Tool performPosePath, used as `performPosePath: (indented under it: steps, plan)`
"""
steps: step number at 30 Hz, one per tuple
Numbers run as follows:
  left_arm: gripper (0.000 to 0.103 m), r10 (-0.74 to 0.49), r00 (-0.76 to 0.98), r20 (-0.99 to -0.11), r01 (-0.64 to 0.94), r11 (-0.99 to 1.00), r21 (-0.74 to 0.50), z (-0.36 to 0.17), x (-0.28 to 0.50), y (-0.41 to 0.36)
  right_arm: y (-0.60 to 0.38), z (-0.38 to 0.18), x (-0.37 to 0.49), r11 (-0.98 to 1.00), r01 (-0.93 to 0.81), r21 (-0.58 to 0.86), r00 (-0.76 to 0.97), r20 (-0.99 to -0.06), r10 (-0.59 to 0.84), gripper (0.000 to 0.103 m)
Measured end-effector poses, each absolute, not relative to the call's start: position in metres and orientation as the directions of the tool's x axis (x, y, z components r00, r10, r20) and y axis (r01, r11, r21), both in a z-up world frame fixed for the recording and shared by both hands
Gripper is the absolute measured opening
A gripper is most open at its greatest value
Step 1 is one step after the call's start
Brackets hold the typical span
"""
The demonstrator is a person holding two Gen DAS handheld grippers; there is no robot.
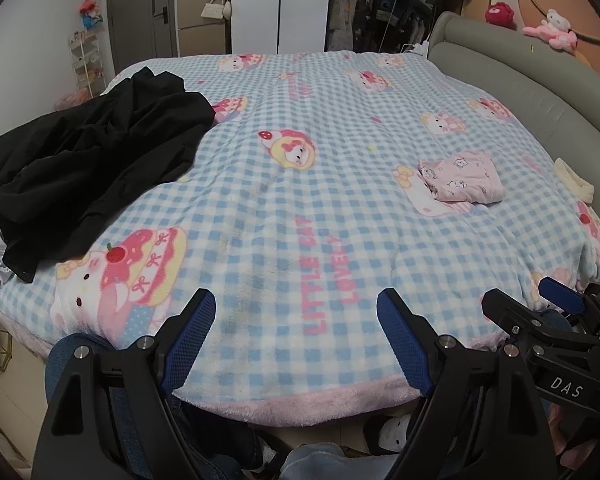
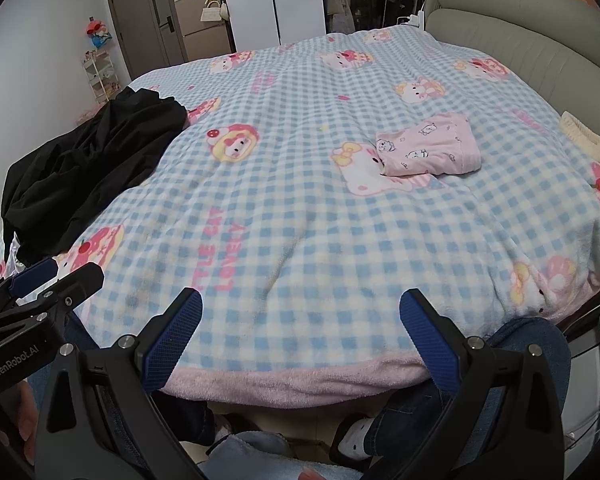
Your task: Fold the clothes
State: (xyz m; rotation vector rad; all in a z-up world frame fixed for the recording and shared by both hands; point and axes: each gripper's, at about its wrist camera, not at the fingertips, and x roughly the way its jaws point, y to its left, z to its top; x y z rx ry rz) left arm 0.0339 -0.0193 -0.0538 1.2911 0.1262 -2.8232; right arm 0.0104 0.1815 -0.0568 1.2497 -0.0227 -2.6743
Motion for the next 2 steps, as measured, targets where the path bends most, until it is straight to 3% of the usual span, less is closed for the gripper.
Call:
performPosePath:
  steps: [2]
  plan:
    - [0.085, 0.010, -0.651, -0.759, 0.062, -0.996, -0.066, -0.0546, 0.0340, -0.0194, 0.1846, -0.0569, 0.0089, -0.981, 0.172, 0.094, -0.625, -0.759, -0.183, 0.100]
